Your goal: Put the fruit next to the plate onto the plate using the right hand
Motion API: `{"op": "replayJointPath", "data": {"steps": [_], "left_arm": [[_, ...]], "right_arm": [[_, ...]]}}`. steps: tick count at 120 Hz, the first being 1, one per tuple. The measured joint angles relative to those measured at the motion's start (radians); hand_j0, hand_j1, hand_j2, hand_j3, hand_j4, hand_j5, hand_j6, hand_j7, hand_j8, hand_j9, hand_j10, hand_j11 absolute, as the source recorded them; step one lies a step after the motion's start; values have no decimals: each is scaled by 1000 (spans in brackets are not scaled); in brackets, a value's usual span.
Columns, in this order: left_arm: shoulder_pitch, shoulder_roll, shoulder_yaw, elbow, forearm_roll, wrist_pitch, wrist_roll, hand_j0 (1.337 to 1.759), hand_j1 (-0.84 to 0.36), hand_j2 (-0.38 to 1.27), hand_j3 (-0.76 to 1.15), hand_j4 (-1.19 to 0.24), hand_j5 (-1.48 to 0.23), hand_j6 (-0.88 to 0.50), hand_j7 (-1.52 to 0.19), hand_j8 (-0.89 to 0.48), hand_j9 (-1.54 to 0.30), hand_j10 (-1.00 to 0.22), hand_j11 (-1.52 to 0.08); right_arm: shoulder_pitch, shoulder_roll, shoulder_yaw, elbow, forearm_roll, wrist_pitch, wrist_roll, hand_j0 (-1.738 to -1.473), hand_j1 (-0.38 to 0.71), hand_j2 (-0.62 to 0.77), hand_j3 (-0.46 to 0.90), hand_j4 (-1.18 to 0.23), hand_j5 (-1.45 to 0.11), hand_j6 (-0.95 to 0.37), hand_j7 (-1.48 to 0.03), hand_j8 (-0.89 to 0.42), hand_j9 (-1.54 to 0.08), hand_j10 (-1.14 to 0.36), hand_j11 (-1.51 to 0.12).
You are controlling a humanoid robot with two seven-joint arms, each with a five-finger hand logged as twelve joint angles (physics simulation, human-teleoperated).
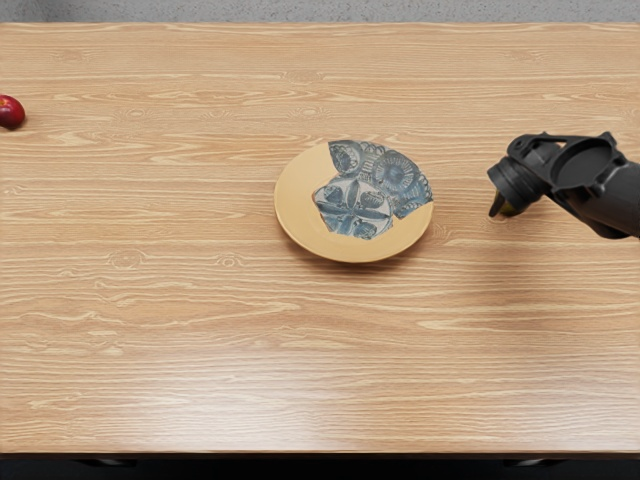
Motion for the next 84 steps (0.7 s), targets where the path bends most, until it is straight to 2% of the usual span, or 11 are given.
{"op": "replayJointPath", "data": {"steps": [23, 50, 84], "left_arm": [[0, 0, 0, 0, 0, 0, 0, 1658, 349, 0, 0, 0, 0, 0, 0, 0, 0, 0, 0], [0, 0, 0, 0, 0, 0, 0, 1658, 349, 0, 0, 0, 0, 0, 0, 0, 0, 0, 0], [0, 0, 0, 0, 0, 0, 0, 1658, 349, 0, 0, 0, 0, 0, 0, 0, 0, 0, 0]], "right_arm": [[-15, 13, 3, -21, 0, 3, 0, -1658, -70, -45, 0, -236, -304, -238, -304, -237, -304, -236, -304], [-16, 16, 3, -25, 2, 8, 0, -1658, 44, -64, 0, -331, -428, -332, -428, -332, -428, -331, -428], [-26, 15, 2, -26, 2, 7, 0, -1658, 84, -70, 0, -364, -471, -365, -470, -364, -471, -364, -471]]}}
